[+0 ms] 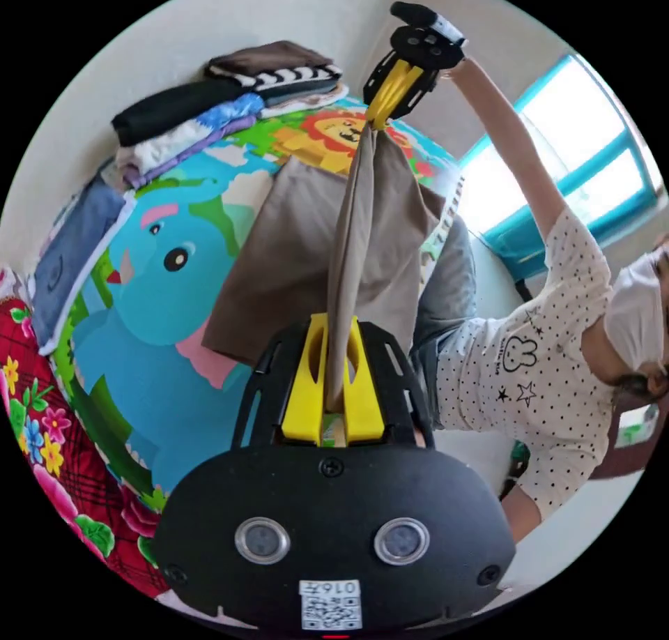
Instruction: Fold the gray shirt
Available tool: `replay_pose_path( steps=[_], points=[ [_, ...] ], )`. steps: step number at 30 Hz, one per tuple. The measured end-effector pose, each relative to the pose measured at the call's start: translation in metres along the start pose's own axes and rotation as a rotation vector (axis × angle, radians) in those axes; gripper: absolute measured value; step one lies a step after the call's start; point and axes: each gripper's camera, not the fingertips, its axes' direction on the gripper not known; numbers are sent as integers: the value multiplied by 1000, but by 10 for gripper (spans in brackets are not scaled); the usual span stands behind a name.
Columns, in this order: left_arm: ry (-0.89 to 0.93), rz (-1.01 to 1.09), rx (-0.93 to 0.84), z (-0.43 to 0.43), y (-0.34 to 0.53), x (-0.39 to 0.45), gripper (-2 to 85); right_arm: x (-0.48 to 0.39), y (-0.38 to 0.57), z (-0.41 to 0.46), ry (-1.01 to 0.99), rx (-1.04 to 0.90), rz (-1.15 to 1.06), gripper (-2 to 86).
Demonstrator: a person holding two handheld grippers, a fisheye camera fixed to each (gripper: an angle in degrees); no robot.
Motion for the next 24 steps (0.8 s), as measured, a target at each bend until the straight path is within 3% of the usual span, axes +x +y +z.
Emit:
replay_pose_path(
  steps=[3, 5, 10, 13, 15, 18, 24],
  points=[
    [194, -197, -27, 17, -17, -78, -4, 73, -65, 65, -54, -127, 159, 0],
    [232, -195, -14, 11, -20, -96, -3, 102, -98, 104, -47, -207, 217, 1],
    [214, -183, 48, -23, -14, -120, 5, 115, -118, 125, -31, -253, 207, 4],
    [162, -280, 125, -51, 1, -144, 1, 120, -109, 128, 48, -266, 274, 6],
    [87, -430, 311, -88, 31, -164, -5, 126, -96, 129, 138, -249, 380, 4],
    [51, -522, 511, -124, 76, -170, -9, 122, -61, 127, 241, -153, 519, -1],
    [213, -324, 507, -105, 141, -97, -10, 43, 35, 136, 201, 248, 592, 6]
  ],
)
